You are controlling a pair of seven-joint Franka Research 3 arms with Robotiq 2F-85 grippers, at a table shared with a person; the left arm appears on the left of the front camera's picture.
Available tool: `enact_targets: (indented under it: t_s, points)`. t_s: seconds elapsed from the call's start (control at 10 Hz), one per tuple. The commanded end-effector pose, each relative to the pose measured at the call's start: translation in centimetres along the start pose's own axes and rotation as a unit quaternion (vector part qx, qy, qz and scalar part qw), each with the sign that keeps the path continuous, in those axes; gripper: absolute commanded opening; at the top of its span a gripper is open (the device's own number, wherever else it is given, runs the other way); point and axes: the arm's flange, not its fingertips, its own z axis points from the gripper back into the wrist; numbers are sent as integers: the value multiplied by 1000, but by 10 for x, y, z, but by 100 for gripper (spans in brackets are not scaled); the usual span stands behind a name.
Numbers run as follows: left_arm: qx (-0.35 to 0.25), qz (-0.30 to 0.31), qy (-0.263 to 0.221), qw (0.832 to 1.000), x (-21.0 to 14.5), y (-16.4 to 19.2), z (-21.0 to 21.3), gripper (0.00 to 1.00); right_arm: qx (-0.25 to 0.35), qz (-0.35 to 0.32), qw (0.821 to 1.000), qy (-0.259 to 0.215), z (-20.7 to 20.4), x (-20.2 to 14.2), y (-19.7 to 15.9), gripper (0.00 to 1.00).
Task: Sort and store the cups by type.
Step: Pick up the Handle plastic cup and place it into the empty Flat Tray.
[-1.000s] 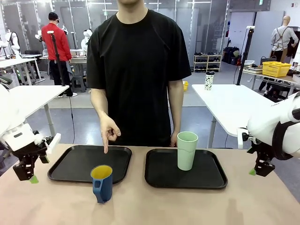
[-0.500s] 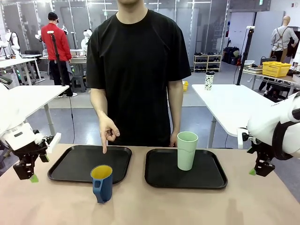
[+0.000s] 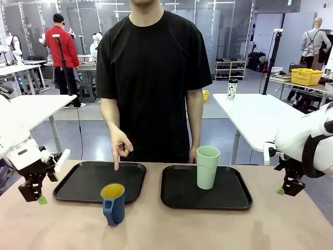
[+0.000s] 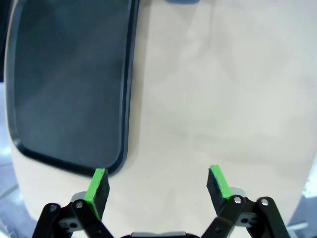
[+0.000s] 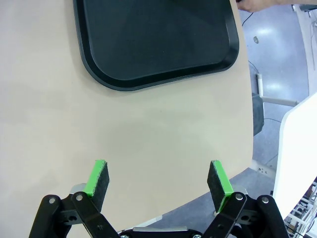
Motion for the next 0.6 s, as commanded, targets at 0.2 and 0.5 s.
enact_targets:
  t_s: [0.2, 0.5]
  points:
    - [-11, -12, -133, 991, 0, -4, -44, 100, -7, 0, 1000, -3, -3, 2, 0, 100]
    - [3, 8, -291, 957, -8, 0, -60, 100, -7, 0, 1000, -3, -3, 2, 0, 100]
